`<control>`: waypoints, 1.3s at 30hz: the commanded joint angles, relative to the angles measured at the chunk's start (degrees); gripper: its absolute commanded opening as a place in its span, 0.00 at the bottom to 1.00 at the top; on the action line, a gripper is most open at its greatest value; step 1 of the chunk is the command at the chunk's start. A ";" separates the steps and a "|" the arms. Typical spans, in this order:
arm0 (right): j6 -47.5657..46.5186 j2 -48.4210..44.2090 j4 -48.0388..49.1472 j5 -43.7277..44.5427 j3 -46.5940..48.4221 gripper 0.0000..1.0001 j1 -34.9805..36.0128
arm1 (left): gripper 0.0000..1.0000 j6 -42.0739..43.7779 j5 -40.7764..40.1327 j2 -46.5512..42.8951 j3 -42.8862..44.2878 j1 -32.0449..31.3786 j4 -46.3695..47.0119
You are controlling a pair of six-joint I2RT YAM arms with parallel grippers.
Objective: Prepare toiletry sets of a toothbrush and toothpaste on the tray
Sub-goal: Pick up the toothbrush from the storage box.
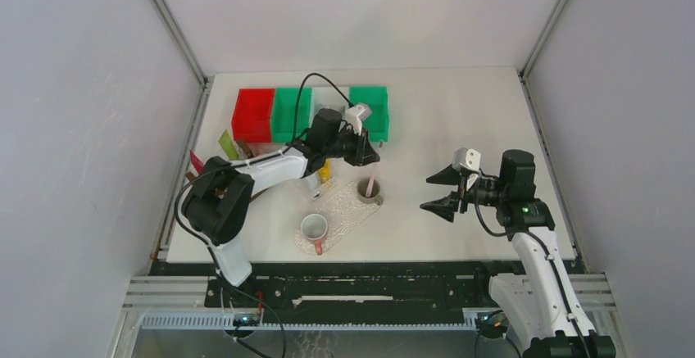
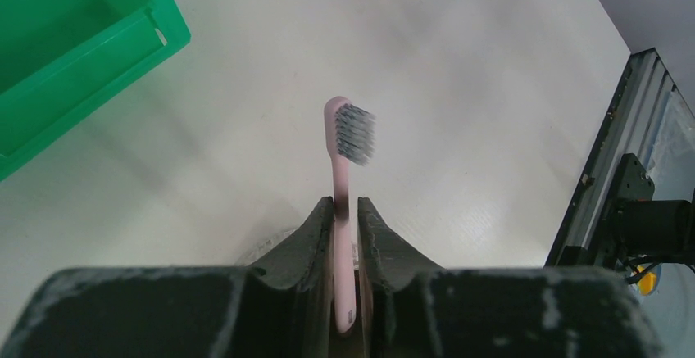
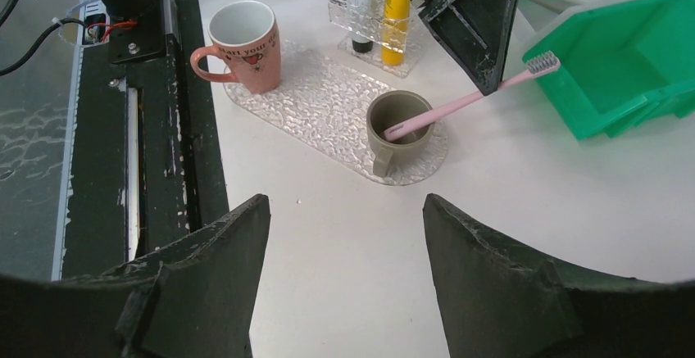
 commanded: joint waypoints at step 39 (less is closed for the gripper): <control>20.32 18.46 4.93 34.64 17.47 0.76 13.41 | 0.43 25.42 -27.10 4.06 33.08 12.95 -40.30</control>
